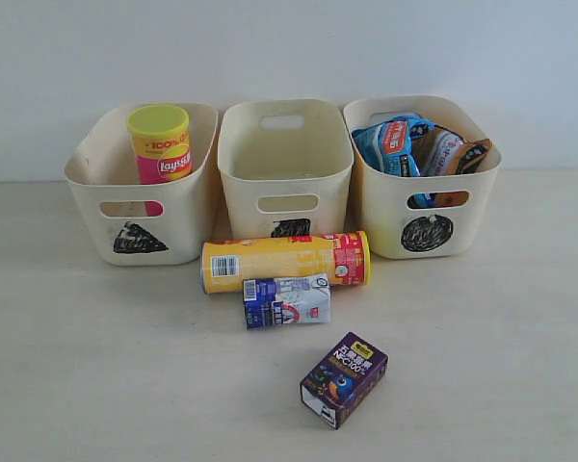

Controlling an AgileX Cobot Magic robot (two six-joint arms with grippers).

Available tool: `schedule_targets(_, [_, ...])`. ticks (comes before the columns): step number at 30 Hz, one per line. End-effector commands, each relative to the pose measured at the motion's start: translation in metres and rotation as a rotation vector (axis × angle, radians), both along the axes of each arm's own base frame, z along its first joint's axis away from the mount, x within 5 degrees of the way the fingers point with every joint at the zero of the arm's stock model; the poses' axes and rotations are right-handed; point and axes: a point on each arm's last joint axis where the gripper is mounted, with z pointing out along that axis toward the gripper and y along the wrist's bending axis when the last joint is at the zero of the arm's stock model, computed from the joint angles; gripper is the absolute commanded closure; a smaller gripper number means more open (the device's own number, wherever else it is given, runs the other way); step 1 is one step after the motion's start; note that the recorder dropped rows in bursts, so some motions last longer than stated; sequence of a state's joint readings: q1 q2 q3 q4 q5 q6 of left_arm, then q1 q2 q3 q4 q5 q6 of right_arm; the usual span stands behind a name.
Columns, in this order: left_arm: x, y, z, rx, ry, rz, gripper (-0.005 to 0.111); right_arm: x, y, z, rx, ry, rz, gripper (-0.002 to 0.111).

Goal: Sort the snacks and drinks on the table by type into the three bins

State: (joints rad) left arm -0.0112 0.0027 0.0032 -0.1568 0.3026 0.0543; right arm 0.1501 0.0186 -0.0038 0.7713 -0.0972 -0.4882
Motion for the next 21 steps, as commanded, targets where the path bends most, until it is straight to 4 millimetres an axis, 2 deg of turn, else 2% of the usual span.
schedule_targets(1, [0.0, 0.0, 0.002, -0.012, -0.019, 0.005, 0.103, 0.0, -0.001, 0.0, 0.0, -0.007, -0.006, 0.108])
schedule_targets(18, [0.0, 0.0, 0.002, -0.012, -0.019, 0.005, 0.103, -0.001, -0.005, 0.004, 0.003, -0.056, -0.053, 0.108])
schedule_targets(21, [0.0, 0.0, 0.002, -0.012, -0.019, 0.005, 0.103, -0.002, -0.007, 0.01, -0.098, -0.133, -0.102, 0.108])
